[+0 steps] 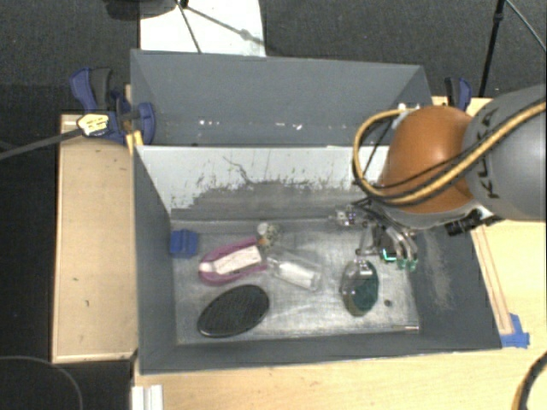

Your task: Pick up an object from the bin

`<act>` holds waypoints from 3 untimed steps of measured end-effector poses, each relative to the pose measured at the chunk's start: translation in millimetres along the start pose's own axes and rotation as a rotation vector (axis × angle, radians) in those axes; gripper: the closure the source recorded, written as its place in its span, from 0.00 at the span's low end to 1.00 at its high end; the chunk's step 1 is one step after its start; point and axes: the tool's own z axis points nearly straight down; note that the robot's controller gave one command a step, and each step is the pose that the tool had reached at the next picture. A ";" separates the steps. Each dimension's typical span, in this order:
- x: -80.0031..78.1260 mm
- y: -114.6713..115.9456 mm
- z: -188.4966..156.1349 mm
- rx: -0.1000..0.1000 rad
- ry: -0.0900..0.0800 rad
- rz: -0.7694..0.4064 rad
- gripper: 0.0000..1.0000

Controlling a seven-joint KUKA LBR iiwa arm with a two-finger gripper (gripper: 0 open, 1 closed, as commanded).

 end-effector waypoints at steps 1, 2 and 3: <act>43.7 -53.4 21.5 0.003 -0.003 -0.299 0.00; 43.6 -46.7 73.1 0.003 -0.010 -0.413 0.00; 51.6 -91.3 69.1 0.007 -0.025 -0.473 0.00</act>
Offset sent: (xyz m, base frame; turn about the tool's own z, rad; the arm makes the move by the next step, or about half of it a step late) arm -0.0436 -0.0511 -0.0209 -0.3018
